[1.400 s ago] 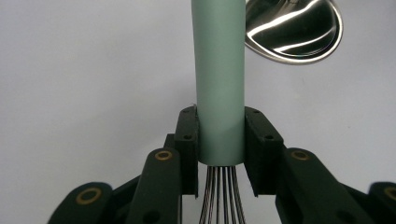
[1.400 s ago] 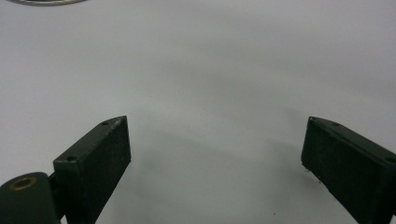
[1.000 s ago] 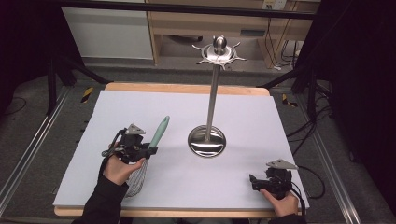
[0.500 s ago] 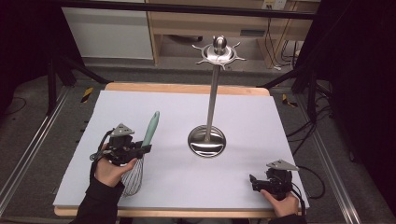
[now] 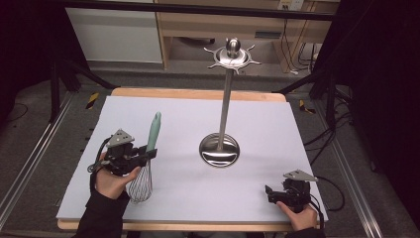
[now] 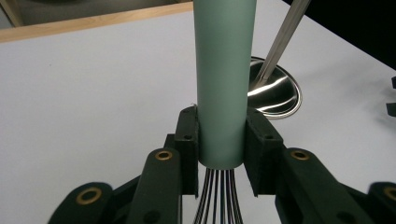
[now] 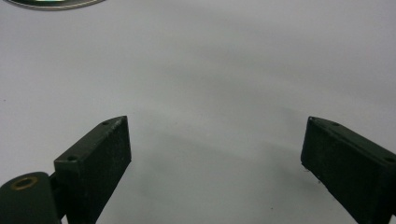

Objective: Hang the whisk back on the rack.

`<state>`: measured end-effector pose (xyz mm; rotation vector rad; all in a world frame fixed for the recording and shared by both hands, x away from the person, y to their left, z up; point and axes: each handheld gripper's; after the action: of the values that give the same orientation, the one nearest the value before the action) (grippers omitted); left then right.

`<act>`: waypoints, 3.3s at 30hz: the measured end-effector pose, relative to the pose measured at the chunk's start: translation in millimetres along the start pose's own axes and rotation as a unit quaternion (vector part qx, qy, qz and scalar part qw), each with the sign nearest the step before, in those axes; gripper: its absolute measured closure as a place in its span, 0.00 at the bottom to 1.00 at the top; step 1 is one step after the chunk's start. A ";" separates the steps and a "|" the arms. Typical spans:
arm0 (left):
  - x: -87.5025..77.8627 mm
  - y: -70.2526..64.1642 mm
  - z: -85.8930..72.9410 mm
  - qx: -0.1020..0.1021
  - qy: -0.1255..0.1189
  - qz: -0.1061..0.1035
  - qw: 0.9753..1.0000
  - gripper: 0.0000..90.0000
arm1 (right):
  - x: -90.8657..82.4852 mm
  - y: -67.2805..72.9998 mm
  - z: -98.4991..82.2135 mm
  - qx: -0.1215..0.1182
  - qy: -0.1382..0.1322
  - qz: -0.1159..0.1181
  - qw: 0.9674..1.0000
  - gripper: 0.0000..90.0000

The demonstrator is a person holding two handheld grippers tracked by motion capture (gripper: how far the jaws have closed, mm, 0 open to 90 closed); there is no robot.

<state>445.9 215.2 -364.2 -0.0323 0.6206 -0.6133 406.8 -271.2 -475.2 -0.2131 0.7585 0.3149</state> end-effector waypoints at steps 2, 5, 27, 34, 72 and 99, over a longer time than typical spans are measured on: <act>-1.7 -0.2 0.4 0.000 -0.005 -0.001 1.000 0.77 | 0.0 -0.2 0.0 -0.001 0.000 -0.001 1.000 0.10; -6.6 -1.0 2.1 0.003 -0.014 -0.002 1.000 0.77 | -0.1 -0.2 0.0 0.000 -0.001 0.000 1.000 0.10; -20.0 -10.1 16.4 0.020 -0.069 -0.011 0.997 0.76 | 0.1 -0.5 1.3 0.001 -0.008 -0.005 1.000 0.10; -20.0 -16.7 21.6 0.029 -0.080 -0.013 0.996 0.76 | -0.3 -0.3 2.0 0.003 -0.010 -0.007 1.000 0.10; 1.5 -54.3 72.5 0.060 -0.095 -0.054 0.992 0.76 | 0.0 -1.5 5.3 0.007 -0.021 -0.017 1.000 0.10; 12.6 -89.2 111.7 0.094 -0.099 -0.062 0.989 0.76 | -0.2 -2.3 6.0 0.007 -0.025 -0.015 1.000 0.10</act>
<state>468.7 118.1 -261.1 0.0456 0.3679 -0.7764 411.2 -271.5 -470.7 -0.2024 0.7083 0.2851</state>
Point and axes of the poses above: each handheld gripper's, and its own axes: x roughly forward along the jaws, z roughly out of its top, y roughly to its left, and after that the axes turned 5 degrees about -x, right-handed
